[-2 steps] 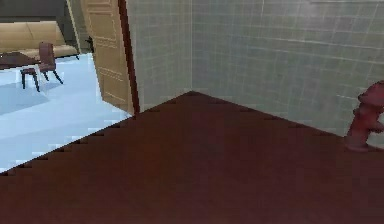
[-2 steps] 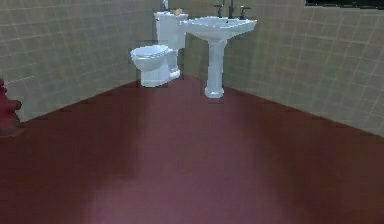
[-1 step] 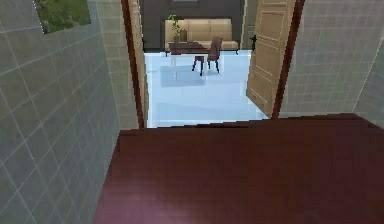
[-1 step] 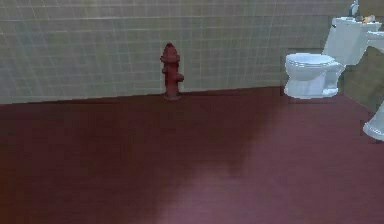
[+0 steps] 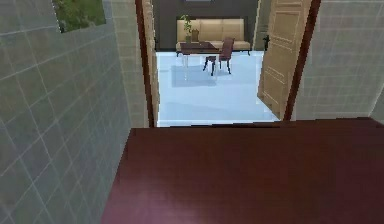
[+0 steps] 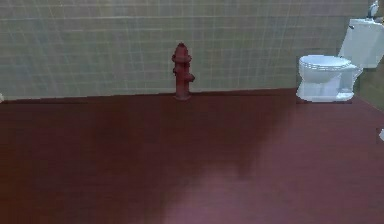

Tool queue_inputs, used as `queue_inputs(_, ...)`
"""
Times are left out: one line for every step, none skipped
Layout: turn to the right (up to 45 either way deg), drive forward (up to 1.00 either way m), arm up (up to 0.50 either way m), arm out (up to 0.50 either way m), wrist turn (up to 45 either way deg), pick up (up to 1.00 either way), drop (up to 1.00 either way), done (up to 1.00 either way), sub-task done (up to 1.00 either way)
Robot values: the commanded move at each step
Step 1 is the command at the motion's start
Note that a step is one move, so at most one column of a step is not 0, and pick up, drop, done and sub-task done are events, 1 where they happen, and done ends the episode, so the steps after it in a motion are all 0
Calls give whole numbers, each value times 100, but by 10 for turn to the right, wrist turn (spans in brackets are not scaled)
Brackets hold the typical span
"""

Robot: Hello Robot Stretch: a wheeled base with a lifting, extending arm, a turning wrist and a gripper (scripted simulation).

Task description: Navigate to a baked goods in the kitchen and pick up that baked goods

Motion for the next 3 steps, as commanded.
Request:
queue_inputs(0,100,0,0,0,0,0,0,0)
queue_inputs(0,100,0,0,0,0,0,0,0)
queue_inputs(0,95,0,0,0,0,0,0,0)
